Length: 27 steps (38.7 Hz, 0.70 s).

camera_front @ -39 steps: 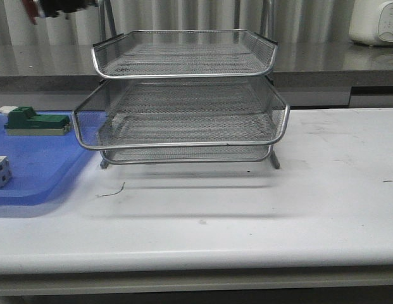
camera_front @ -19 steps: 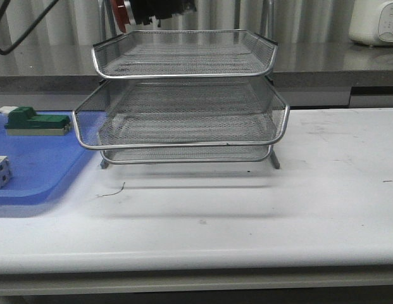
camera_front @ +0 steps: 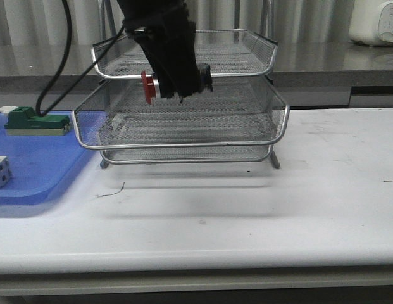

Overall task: Place button on rack with both arms
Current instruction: 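Lift the red button with the left gripper toward the mesh tray, then lower the button onto the pulled-out middle tier and open the left gripper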

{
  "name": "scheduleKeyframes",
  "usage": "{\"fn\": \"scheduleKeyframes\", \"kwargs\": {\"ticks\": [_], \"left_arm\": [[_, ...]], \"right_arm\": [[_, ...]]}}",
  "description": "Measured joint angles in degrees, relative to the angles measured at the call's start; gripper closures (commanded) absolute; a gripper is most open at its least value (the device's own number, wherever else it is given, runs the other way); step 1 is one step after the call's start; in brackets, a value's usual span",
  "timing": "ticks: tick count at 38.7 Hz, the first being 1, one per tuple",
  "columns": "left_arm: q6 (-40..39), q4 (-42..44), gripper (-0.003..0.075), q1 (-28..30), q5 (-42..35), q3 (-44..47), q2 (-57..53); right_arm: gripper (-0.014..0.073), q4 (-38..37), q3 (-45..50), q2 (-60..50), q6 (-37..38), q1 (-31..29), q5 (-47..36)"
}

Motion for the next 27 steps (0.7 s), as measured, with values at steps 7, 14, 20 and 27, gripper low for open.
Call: {"fn": "scheduleKeyframes", "kwargs": {"ticks": [7, 14, 20, 27], "left_arm": [[0.0, 3.0, 0.0594, 0.0, -2.2, 0.0, 2.4], [0.0, 3.0, 0.0592, 0.0, -4.7, 0.1, 2.6], [0.0, 3.0, 0.0591, 0.0, -6.2, 0.1, 2.6], [0.0, 3.0, 0.0533, 0.0, -6.7, 0.1, 2.6]], "right_arm": [[0.0654, 0.0, 0.0, 0.0, 0.0, 0.0, 0.0], [0.0654, 0.0, 0.0, 0.0, 0.0, 0.0, 0.0], [0.0654, 0.0, 0.0, 0.0, 0.0, 0.0, 0.0], [0.0654, 0.0, 0.0, 0.0, 0.0, 0.0, 0.0]]}}
